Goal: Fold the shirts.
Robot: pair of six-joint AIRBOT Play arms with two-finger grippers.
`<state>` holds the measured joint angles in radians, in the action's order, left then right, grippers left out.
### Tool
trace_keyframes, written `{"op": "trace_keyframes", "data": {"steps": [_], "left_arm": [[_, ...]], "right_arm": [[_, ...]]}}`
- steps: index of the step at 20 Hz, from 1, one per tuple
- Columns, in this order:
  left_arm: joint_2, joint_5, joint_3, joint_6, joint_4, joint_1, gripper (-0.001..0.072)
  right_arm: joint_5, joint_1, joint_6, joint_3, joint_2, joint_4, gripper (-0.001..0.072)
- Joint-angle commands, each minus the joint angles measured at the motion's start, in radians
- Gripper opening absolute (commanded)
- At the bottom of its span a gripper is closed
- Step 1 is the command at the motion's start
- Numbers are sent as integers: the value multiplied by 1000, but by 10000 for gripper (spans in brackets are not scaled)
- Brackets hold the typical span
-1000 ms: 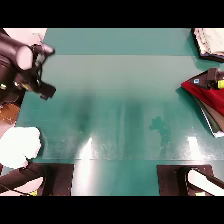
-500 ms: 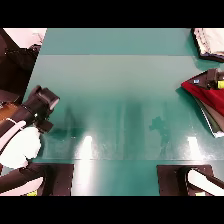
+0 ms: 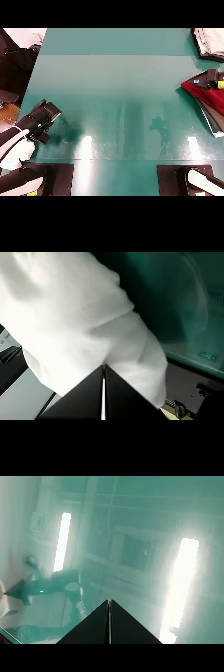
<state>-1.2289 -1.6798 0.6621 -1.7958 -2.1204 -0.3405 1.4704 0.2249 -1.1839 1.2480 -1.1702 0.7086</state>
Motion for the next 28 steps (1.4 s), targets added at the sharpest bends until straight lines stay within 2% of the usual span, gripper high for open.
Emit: {"op": "trace_keyframes", "data": {"steps": [1, 6, 9, 10, 11, 12, 16, 19, 22, 24, 28], "left_arm": [[0, 22, 53, -3, -1, 0, 28], [103, 50, 422, -2, 2, -3, 27], [171, 45, 545, 67, -6, 0, 30], [190, 45, 555, 86, -21, 0, 116], [210, 42, 560, 82, -45, 0, 458], [229, 41, 560, 69, -60, 10, 626], [303, 52, 555, 56, 6, 239, 626], [342, 81, 530, 71, 219, 495, 627], [347, 76, 401, 129, 359, 703, 629], [347, 93, 285, 128, 396, 777, 629], [347, 174, 95, 124, 366, 798, 631]], "right_arm": [[0, -1, 0, 0, 0, -1, 16], [0, -1, -1, 0, 0, -1, 16], [-1, -1, -1, 0, 0, -2, 16], [-1, -1, 0, 0, 0, -1, 16], [-1, -1, 0, 0, 0, -1, 16], [-1, -1, 0, 0, 0, -1, 16], [-1, -1, -1, 0, 0, -2, 16], [-10, -1, 0, 0, 0, -1, 16], [-10, -1, 0, 0, 0, -1, 16], [-10, -1, 0, 0, 0, -1, 16], [-10, -1, 0, 0, 0, -1, 16]]}}
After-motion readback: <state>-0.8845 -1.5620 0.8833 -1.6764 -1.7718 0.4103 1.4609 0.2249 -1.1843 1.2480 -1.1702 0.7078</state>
